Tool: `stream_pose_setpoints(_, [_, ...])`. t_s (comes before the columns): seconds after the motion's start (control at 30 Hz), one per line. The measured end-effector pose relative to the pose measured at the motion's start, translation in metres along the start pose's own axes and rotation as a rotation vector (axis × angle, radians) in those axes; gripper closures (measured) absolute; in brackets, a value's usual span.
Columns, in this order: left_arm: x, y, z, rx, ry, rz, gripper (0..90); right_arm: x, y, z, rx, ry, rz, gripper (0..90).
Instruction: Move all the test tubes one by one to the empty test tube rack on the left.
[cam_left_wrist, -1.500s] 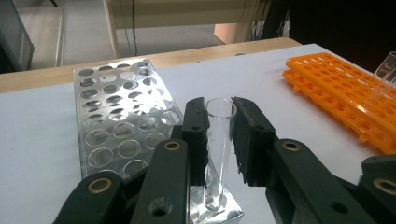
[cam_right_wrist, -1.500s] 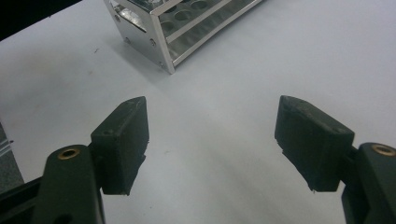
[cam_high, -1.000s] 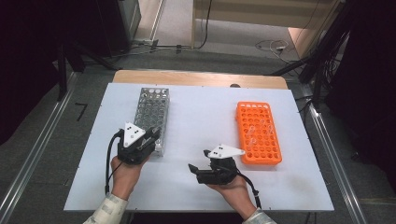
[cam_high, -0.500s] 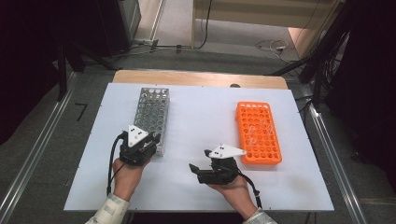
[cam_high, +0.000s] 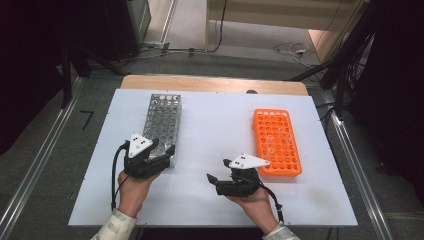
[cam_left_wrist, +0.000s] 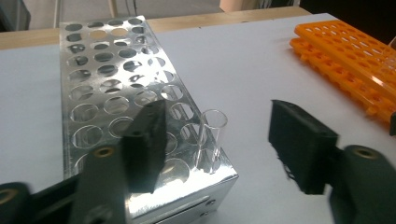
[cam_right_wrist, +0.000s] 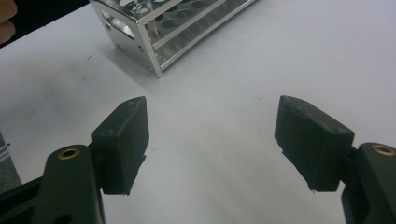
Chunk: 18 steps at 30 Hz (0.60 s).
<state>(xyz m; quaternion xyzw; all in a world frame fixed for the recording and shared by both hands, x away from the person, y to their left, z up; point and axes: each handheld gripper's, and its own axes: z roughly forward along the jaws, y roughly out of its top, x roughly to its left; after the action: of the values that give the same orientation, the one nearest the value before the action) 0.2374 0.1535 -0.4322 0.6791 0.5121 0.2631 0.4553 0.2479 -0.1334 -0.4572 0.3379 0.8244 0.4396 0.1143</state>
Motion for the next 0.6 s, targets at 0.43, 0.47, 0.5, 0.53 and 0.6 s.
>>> stream_pose_setpoints(0.43, [0.005,0.000,-0.016,-0.048,0.010,-0.041,23.8,-0.022,-0.012,-0.039,-0.041,-0.059,0.041,24.9])
stream_pose_setpoints(0.47, [0.005,0.000,-0.016,-0.047,0.013,-0.042,23.6,-0.024,-0.013,-0.043,-0.044,-0.063,0.049,24.9])
stream_pose_setpoints(0.5, [0.006,0.000,-0.016,-0.043,0.012,-0.043,22.8,-0.025,-0.014,-0.046,-0.049,-0.069,0.050,24.9])
stream_pose_setpoints(0.53, [0.007,0.000,-0.016,-0.046,0.015,-0.050,22.1,-0.027,-0.015,-0.050,-0.054,-0.073,0.053,24.9])
stream_pose_setpoints(0.6, [0.008,0.001,-0.017,-0.048,0.021,-0.056,21.2,-0.030,-0.018,-0.057,-0.062,-0.086,0.059,24.9])
